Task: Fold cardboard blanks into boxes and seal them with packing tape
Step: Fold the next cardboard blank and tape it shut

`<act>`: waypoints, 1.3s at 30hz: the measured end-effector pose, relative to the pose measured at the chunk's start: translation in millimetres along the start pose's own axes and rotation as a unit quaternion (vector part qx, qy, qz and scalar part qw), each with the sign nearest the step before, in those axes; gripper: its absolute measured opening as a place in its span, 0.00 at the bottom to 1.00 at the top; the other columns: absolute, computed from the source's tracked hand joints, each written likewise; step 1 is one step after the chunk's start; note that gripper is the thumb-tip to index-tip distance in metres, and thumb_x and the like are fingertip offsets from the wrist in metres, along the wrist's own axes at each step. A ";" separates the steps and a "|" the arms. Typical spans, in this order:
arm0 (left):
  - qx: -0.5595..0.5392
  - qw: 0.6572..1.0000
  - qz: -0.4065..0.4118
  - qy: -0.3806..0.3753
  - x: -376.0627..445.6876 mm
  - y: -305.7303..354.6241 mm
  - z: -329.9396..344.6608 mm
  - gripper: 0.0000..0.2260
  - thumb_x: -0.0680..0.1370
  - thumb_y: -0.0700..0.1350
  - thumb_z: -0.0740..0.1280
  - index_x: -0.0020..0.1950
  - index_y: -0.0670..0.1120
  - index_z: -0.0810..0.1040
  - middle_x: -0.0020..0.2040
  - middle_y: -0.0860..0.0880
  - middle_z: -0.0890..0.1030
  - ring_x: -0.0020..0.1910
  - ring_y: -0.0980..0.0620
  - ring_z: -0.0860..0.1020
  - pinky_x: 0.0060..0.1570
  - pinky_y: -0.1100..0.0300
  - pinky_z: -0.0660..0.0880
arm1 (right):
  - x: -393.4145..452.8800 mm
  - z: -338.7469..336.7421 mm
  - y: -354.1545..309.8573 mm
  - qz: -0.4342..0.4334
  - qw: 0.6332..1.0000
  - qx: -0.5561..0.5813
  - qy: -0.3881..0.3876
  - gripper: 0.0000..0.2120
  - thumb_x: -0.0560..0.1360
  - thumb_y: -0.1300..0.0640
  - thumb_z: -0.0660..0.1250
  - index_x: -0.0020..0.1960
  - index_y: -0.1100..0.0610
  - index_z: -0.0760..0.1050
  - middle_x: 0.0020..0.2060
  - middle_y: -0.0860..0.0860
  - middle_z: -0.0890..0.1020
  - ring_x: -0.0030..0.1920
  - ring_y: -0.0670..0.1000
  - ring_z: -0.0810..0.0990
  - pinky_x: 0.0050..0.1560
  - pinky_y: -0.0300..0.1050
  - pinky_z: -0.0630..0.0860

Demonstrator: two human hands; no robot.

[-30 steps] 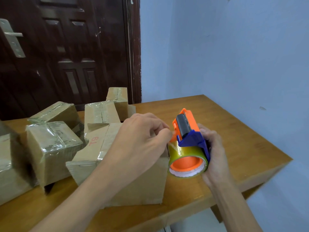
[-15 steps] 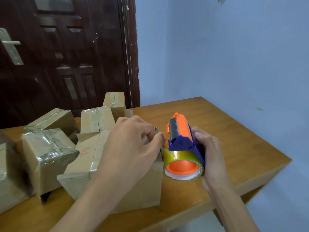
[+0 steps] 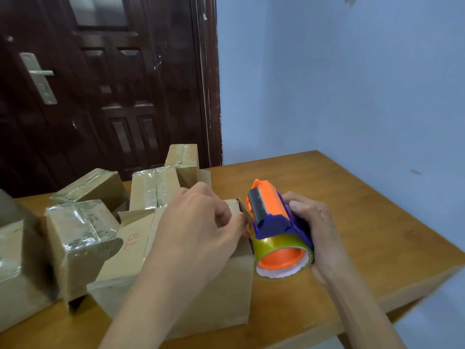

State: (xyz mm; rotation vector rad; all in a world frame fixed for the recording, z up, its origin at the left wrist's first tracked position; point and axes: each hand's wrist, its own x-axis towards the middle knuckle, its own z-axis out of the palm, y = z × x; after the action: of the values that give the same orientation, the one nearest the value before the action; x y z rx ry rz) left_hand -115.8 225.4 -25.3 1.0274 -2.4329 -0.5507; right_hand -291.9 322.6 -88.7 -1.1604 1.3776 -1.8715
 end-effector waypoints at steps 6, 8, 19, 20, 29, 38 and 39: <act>-0.024 0.999 0.017 0.013 -6.9 0.4 1.7 0.15 0.79 0.58 0.70 0.35 0.54 0.82 0.46 0.62 0.76 0.51 0.63 0.71 0.45 0.66 0.71 | 17.2 -6.3 -11.3 -0.022 0.997 -0.029 -0.073 0.12 0.76 0.54 0.62 0.38 0.55 0.81 0.32 0.52 0.78 0.33 0.51 0.74 0.35 0.41 0.71; -0.015 1.000 0.019 0.008 -9.0 2.0 0.6 0.14 0.79 0.58 0.69 0.36 0.54 0.82 0.47 0.62 0.75 0.53 0.65 0.69 0.45 0.68 0.69 | 23.8 -10.6 -19.2 -0.035 0.992 -0.056 -0.107 0.13 0.77 0.57 0.61 0.39 0.54 0.82 0.32 0.52 0.78 0.33 0.51 0.74 0.35 0.41 0.70; -0.044 0.999 0.017 0.021 -12.3 8.5 -0.7 0.15 0.77 0.61 0.63 0.36 0.55 0.79 0.47 0.61 0.75 0.51 0.59 0.73 0.49 0.60 0.75 | 37.3 -22.3 -51.0 -0.057 0.982 -0.133 -0.120 0.15 0.78 0.60 0.59 0.41 0.54 0.84 0.33 0.51 0.80 0.33 0.50 0.75 0.35 0.39 0.70; -0.038 0.999 0.021 0.024 -11.2 7.3 1.6 0.14 0.78 0.60 0.64 0.38 0.55 0.80 0.47 0.61 0.75 0.51 0.58 0.73 0.50 0.57 0.76 | 36.5 -23.5 -51.7 -0.063 0.978 -0.161 -0.119 0.15 0.78 0.60 0.59 0.42 0.54 0.84 0.34 0.51 0.80 0.34 0.51 0.76 0.35 0.40 0.70; -0.121 0.991 0.047 0.035 -16.3 8.5 3.6 0.16 0.77 0.62 0.59 0.37 0.55 0.79 0.40 0.57 0.78 0.44 0.54 0.76 0.45 0.47 0.76 | 41.3 -25.1 -78.5 -0.085 0.972 -0.190 -0.113 0.13 0.78 0.60 0.59 0.44 0.61 0.82 0.32 0.57 0.80 0.32 0.52 0.76 0.32 0.41 0.70; -0.075 0.995 0.009 0.072 -11.2 15.0 7.4 0.10 0.79 0.54 0.63 0.46 0.52 0.80 0.39 0.54 0.81 0.41 0.53 0.78 0.45 0.44 0.78 | 73.8 -20.4 -85.1 -0.069 0.930 -0.294 -0.208 0.13 0.78 0.60 0.61 0.46 0.67 0.82 0.35 0.63 0.79 0.34 0.51 0.75 0.36 0.45 0.69; -0.072 0.995 0.010 0.072 -9.5 14.1 8.5 0.11 0.79 0.55 0.62 0.48 0.52 0.82 0.41 0.54 0.82 0.42 0.52 0.79 0.46 0.45 0.79 | 74.2 -23.5 -79.9 -0.062 0.936 -0.281 -0.204 0.14 0.79 0.60 0.60 0.46 0.68 0.81 0.35 0.65 0.78 0.34 0.52 0.74 0.36 0.45 0.68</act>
State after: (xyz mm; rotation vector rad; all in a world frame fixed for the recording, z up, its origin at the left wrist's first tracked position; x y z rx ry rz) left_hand -122.3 243.1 -27.4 0.9499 -2.2413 -0.6134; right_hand -343.1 300.2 7.9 -1.8300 1.6608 -1.2204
